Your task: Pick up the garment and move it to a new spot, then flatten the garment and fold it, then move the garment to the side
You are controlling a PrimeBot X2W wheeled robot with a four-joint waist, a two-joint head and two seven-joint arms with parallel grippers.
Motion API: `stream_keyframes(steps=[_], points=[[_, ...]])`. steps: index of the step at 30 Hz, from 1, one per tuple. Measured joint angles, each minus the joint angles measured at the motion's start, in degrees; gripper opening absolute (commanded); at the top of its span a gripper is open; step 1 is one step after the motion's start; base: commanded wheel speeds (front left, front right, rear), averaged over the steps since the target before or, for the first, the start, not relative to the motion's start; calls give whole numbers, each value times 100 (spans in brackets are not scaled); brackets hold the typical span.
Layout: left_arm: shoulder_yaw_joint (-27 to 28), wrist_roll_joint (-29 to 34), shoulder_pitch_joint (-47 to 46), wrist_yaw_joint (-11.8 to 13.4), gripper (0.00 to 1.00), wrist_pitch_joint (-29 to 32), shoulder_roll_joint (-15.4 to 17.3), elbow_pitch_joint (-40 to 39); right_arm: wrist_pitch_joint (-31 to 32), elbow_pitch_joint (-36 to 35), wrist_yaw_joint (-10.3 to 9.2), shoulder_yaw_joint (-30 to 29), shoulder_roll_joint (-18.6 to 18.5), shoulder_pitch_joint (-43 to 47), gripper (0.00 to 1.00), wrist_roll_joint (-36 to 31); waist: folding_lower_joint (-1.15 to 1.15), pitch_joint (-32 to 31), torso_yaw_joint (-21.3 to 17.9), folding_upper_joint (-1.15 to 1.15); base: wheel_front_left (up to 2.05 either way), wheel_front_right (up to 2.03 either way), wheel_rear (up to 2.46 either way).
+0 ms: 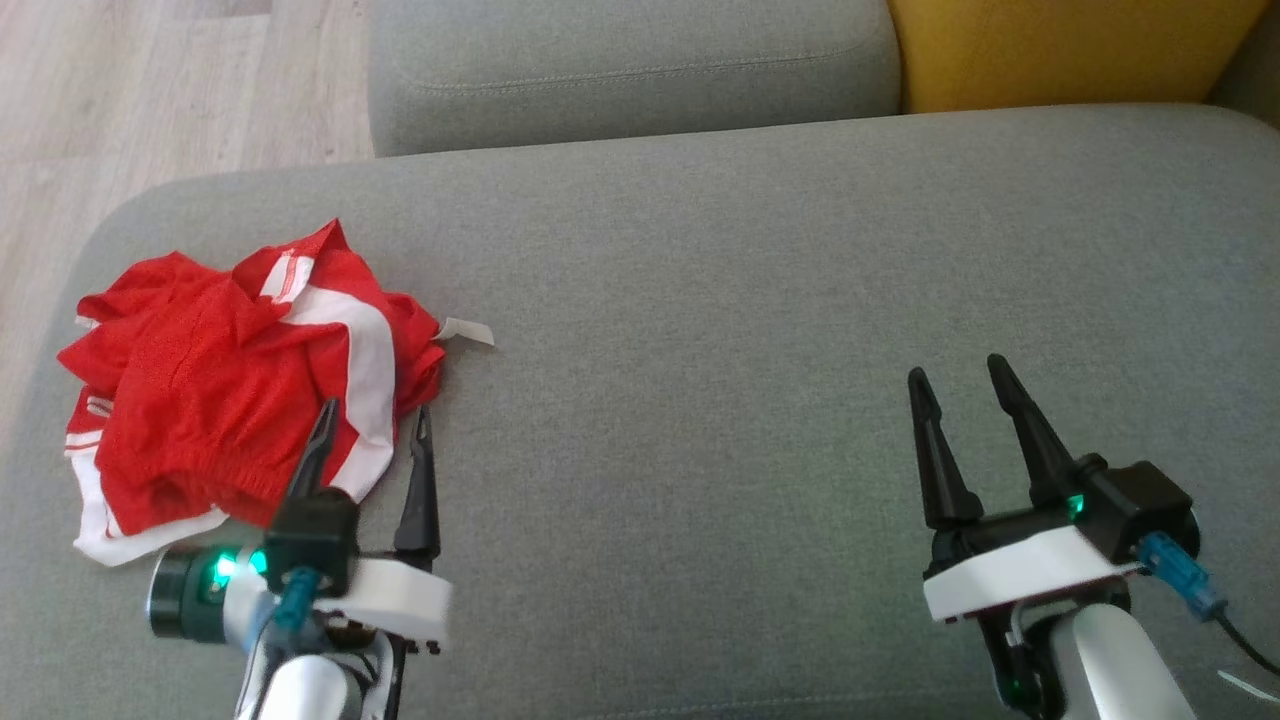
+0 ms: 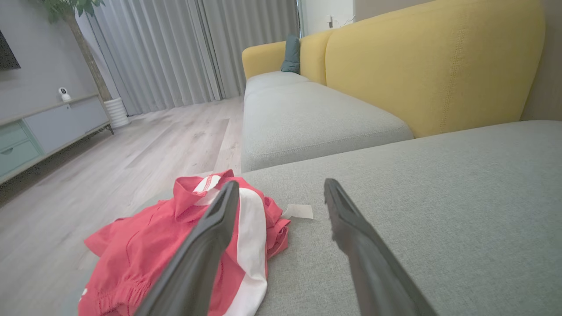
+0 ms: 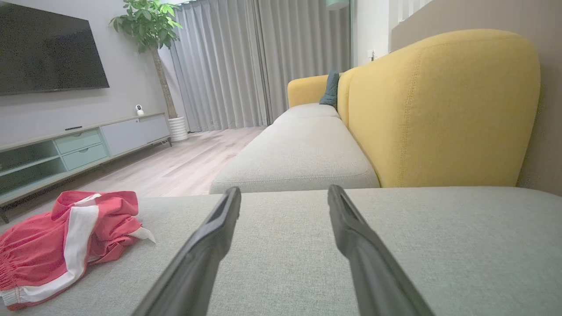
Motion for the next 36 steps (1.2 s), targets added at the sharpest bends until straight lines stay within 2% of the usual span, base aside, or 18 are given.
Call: stream_keyframes(steps=[4, 7, 12, 16, 24, 25, 33, 36], points=[[-224, 205, -78, 252, 100, -66, 103, -67, -86, -107, -1, 5, -2, 0, 100, -232, 0, -1, -2, 0, 0, 0, 0], [-210, 115, -81, 488, 100, -125, 88, -322, -129, -192, -1, -9, -3, 2, 100, -137, 0, -7, 4, 0, 0, 0, 0], [-140, 118, -68, 643, 100, -221, 90, -692, -201, -232, 0, -71, -7, 14, 100, 169, 0, -22, 20, 0, 0, 0, 0], [81, 120, 104, 636, 100, -293, -21, -834, -275, -223, -1, -190, -9, 25, 100, 401, 0, -49, 37, 0, 0, 0, 0], [510, 270, 539, 40, 100, -401, -388, -681, -416, 85, 0, -167, -9, 160, 100, 359, 0, -110, 83, 0, 0, 0, 0], [510, 270, 539, 40, 100, -401, -388, -681, -416, 85, 0, -167, -9, 160, 100, 359, 0, -110, 83, 0, 0, 0, 0], [939, 368, 686, -771, 100, -417, -824, -121, -421, 439, 0, -170, -9, 152, 100, 655, 0, -140, 69, 0, 0, 0, 0], [1062, 438, 718, -944, 100, -417, -956, 9, -421, 549, -1, -164, -9, 140, 100, 704, 0, -138, 61, 0, 0, 0, 0]])
